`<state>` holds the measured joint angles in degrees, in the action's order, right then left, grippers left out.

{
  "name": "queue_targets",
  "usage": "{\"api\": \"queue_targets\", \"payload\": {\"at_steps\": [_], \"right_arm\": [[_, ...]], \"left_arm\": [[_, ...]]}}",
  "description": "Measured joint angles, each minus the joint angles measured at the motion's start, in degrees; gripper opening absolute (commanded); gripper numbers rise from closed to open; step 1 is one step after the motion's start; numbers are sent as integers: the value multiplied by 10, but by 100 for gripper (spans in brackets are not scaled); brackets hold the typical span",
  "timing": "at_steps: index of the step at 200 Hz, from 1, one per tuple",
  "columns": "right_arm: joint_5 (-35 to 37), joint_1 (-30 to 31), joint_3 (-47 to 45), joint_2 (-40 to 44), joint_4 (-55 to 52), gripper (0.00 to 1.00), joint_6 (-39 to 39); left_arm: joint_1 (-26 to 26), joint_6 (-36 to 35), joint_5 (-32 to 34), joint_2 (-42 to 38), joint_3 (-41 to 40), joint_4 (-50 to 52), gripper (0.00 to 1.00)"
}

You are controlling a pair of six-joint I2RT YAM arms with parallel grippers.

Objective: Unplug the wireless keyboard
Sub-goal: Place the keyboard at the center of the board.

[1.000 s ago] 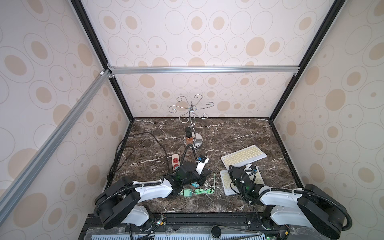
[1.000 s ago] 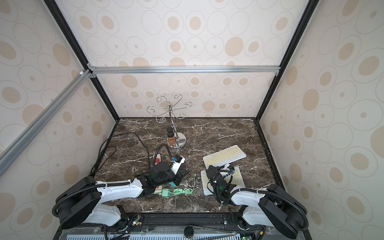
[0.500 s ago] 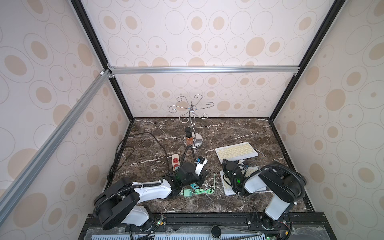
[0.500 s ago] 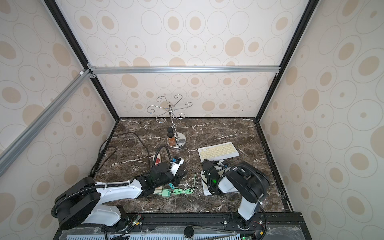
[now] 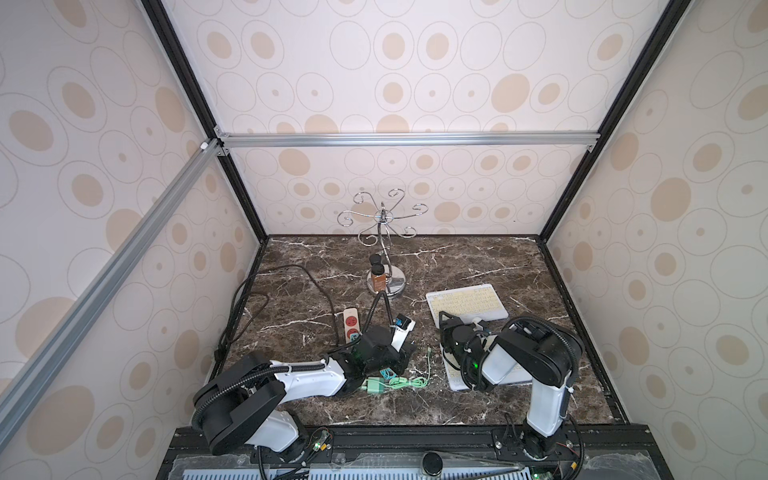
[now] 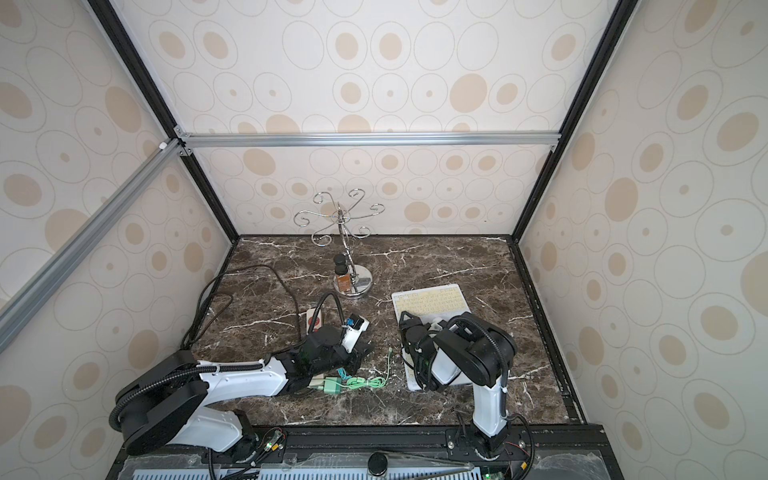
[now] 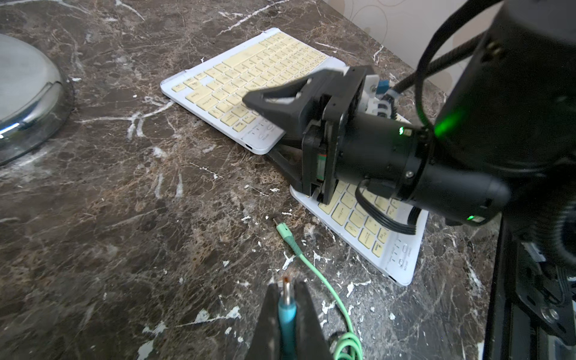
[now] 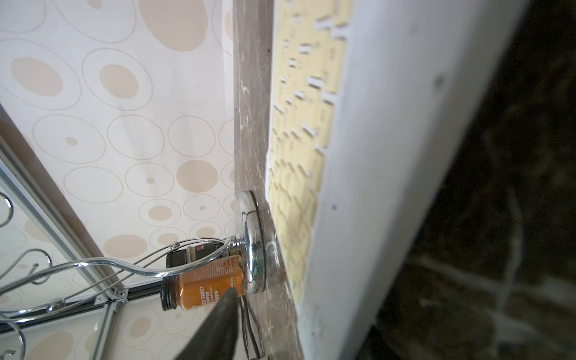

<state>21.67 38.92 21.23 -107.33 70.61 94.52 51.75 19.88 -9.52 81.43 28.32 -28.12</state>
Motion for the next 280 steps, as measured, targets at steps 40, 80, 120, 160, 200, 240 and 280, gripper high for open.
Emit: {"api": "queue_targets", "payload": {"at_steps": [40,80,120,160,200,240,280], "right_arm": [[-2,0,-20,91,-90,91,-20],[-3,0,-28,225,-269,100,-40],[-9,0,-22,346,-426,100,-70],[-15,0,-12,415,-504,100,-110],[-56,0,37,383,-544,99,-155],[-63,-5,54,334,-583,99,-186],[-47,-22,56,324,-599,100,-202]], "left_arm": [[0,-2,8,11,9,11,0],[0,-2,24,37,36,34,21],[0,-3,40,39,70,64,56],[0,-1,63,-29,95,132,67],[-3,1,126,-163,172,270,76],[-29,20,205,-272,193,301,80],[-149,60,265,-360,67,278,81]]}}
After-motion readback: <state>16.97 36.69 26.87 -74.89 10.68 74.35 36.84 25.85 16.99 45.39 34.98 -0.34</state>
